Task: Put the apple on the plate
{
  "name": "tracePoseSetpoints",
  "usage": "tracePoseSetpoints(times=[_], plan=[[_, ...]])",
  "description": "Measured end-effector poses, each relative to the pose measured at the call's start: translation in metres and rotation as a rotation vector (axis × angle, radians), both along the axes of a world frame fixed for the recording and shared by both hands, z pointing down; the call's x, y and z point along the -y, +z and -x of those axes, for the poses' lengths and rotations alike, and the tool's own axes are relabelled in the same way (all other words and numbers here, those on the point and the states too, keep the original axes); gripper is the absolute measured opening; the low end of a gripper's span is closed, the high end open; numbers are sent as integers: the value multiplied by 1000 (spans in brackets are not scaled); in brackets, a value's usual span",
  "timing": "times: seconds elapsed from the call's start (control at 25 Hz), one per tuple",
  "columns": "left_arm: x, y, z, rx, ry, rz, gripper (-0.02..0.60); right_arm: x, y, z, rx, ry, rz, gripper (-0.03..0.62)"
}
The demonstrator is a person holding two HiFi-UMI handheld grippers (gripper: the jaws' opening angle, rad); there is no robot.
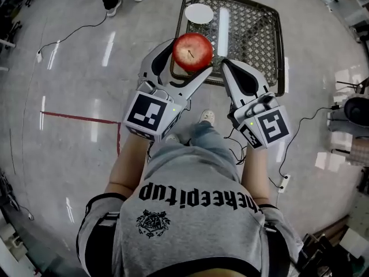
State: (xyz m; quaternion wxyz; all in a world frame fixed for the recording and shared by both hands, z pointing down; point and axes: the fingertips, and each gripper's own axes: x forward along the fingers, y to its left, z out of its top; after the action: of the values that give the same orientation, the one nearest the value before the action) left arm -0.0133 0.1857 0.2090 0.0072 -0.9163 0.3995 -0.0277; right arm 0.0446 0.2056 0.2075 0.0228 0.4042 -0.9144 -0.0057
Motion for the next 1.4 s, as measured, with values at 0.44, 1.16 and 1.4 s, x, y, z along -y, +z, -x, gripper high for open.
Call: tracePoseSetpoints(times=[0.44,1.16,1.4], plan=[[74,7,-49,-8,-83,13,416,83,3,-43,-8,-107,-5,2],[133,19,-75,20,-183,34,416,148,18,-65,20,-228,12,2],[154,23,-64,15,-154,43,416,169,19,-52,19,-204,19,1]])
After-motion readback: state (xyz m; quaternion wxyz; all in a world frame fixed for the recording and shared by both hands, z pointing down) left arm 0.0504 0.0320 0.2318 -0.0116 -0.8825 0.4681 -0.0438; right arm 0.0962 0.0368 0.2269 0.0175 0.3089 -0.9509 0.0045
